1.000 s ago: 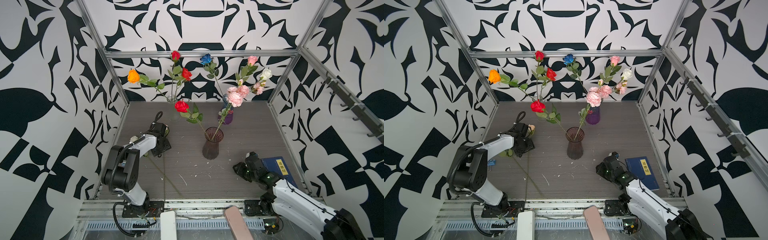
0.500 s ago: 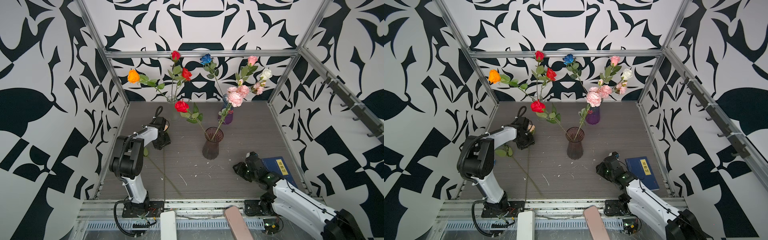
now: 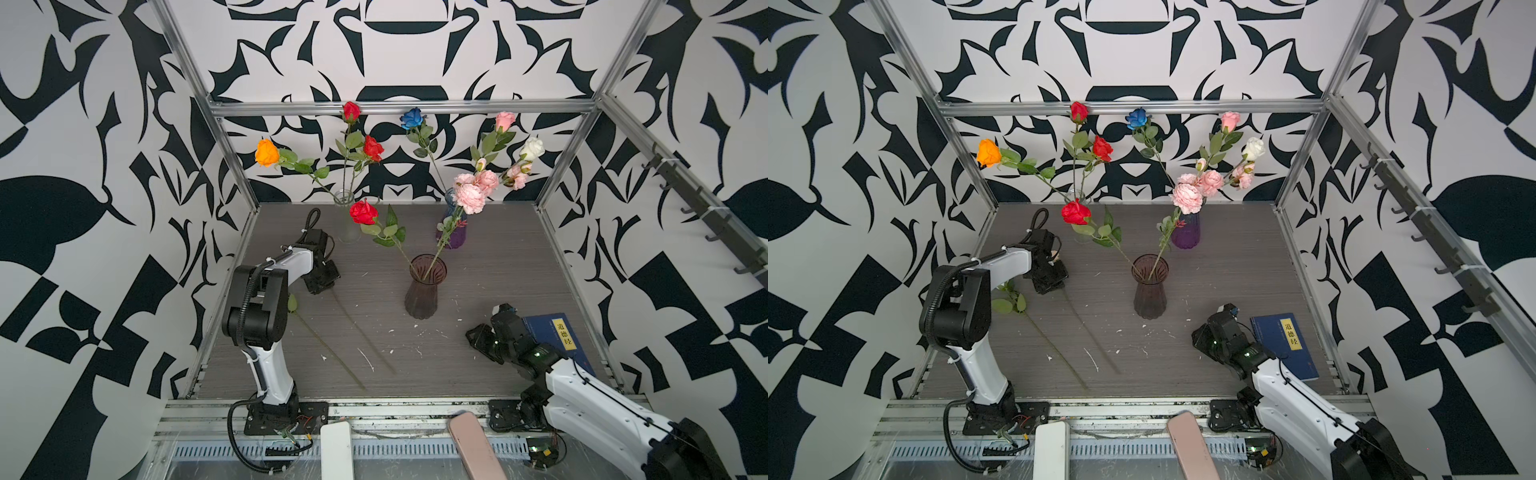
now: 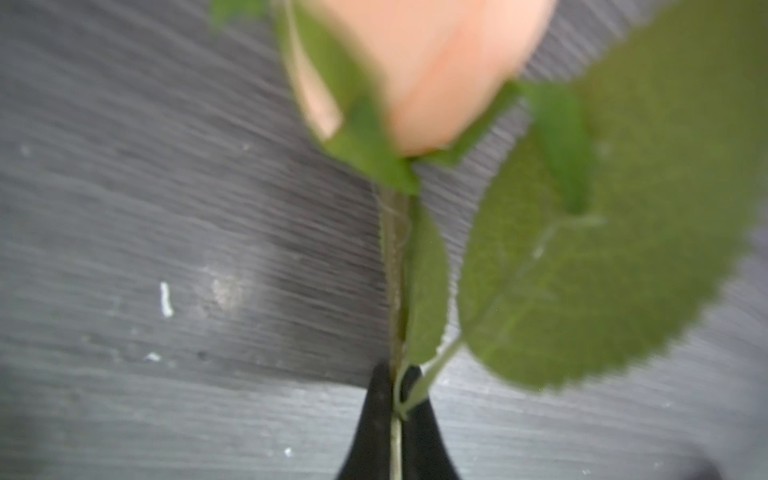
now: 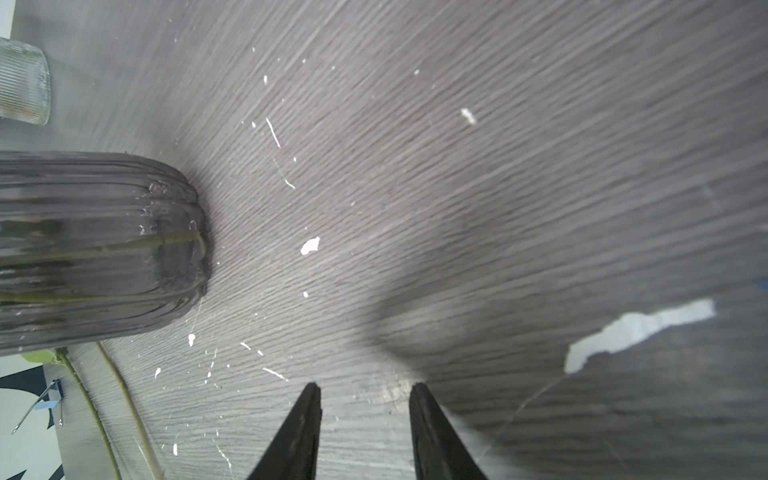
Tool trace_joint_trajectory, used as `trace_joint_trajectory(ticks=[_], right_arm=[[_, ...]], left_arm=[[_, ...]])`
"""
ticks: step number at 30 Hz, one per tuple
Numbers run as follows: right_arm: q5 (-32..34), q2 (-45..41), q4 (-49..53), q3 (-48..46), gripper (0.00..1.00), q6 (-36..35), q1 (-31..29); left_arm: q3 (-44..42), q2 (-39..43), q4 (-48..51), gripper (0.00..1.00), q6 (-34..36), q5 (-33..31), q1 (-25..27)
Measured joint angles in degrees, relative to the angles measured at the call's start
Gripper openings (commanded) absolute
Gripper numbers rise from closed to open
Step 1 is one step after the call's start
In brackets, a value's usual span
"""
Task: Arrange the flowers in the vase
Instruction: 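Lower the left gripper to the peach rose on the table and grasp its stem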
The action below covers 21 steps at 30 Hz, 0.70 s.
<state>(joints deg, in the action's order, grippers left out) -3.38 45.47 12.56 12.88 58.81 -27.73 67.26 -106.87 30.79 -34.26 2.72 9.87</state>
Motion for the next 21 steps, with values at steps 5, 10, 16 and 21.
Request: trace_joint_trajectory(ticks=[5,10,16,21], right_arm=[[-0.07,0.00,-0.04,-0.02,0.39,0.00,0.07],[-0.20,0.61,-0.24,-0.02,0.39,0.00,0.26],[-0.44,1.16,-0.39,-0.02,0.39,0.00,0.31],[-0.50,1.62,-0.46,-0.04,0.39,0.00,0.42]], left_arm=[[-0.94,0.59,-1.20,0.00,-0.13,0.22,0.00],[-4.20,2.67,-4.15,0.00,-0.24,0.87,0.00],[-6.49,3.98,-6.38,0.00,0.00,3.04,-0.07],[-7.13,4.26,-7.50,0.00,0.17,4.20,-0.07]])
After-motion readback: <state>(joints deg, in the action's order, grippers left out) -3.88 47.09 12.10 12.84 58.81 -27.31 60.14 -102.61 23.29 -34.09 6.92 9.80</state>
